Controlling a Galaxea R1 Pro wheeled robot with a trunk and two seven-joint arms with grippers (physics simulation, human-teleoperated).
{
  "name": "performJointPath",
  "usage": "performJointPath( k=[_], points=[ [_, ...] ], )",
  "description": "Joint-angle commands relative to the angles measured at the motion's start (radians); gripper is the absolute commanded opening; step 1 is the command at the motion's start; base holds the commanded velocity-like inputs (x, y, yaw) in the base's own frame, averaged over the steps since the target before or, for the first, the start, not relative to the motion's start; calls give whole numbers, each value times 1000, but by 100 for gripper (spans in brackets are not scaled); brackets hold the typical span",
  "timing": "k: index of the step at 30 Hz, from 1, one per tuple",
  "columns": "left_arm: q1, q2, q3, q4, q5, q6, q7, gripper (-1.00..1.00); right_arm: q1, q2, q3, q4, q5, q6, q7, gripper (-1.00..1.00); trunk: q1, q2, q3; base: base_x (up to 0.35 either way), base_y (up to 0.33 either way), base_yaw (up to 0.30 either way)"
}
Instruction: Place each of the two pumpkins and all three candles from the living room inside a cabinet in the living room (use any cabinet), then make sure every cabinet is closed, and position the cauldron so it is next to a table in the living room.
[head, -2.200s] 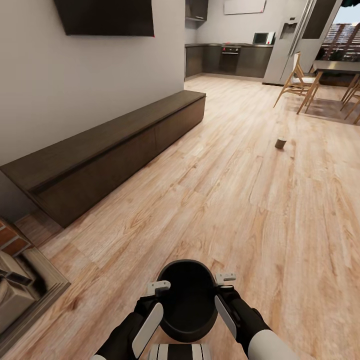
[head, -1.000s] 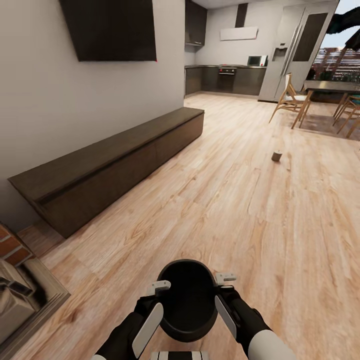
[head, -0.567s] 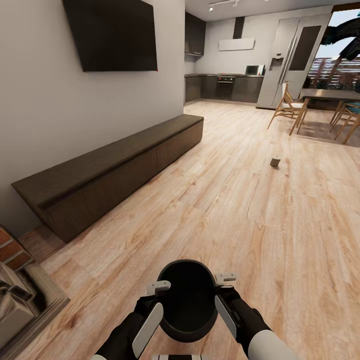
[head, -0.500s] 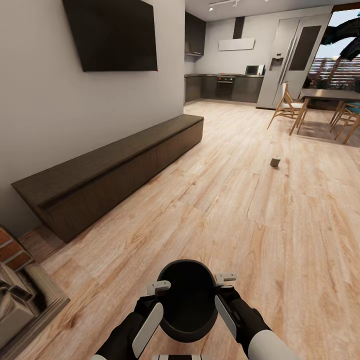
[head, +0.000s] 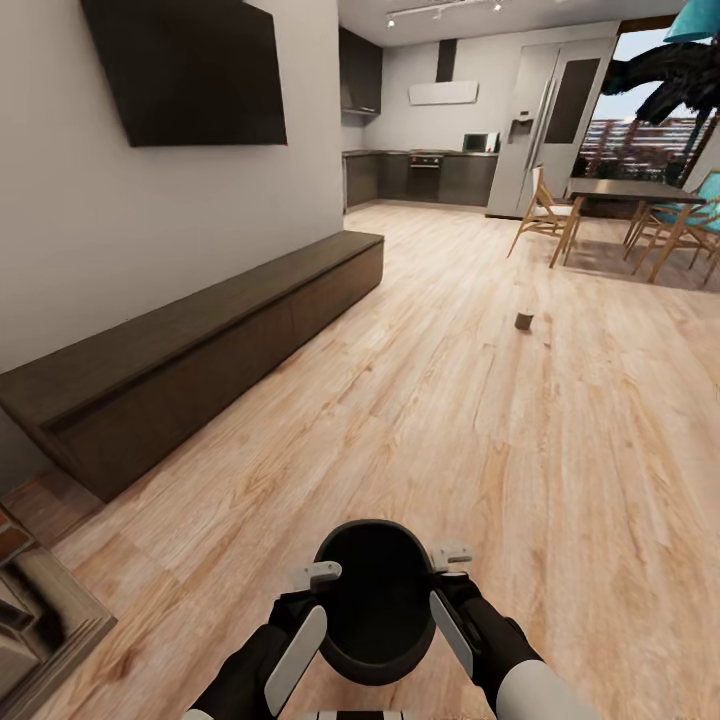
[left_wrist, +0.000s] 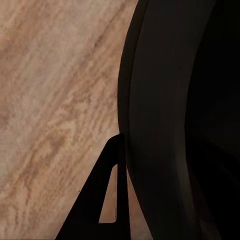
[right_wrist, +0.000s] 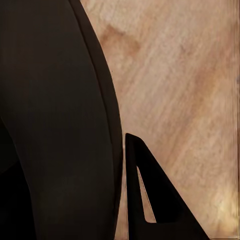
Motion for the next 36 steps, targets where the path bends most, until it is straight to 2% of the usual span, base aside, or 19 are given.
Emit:
performJointPath(
  k=[1, 36],
  points=[
    [0, 0, -4, -2, 7, 0, 9, -100, -2, 0, -3, -3, -14, 4, -7, -100, 0, 0, 0, 0, 0, -238],
    [0, 0, -4, -2, 7, 0, 9, -100, -2, -5, -5, -3, -13, 4, -7, -100, 0, 0, 22, 0, 0, -240]
  ],
)
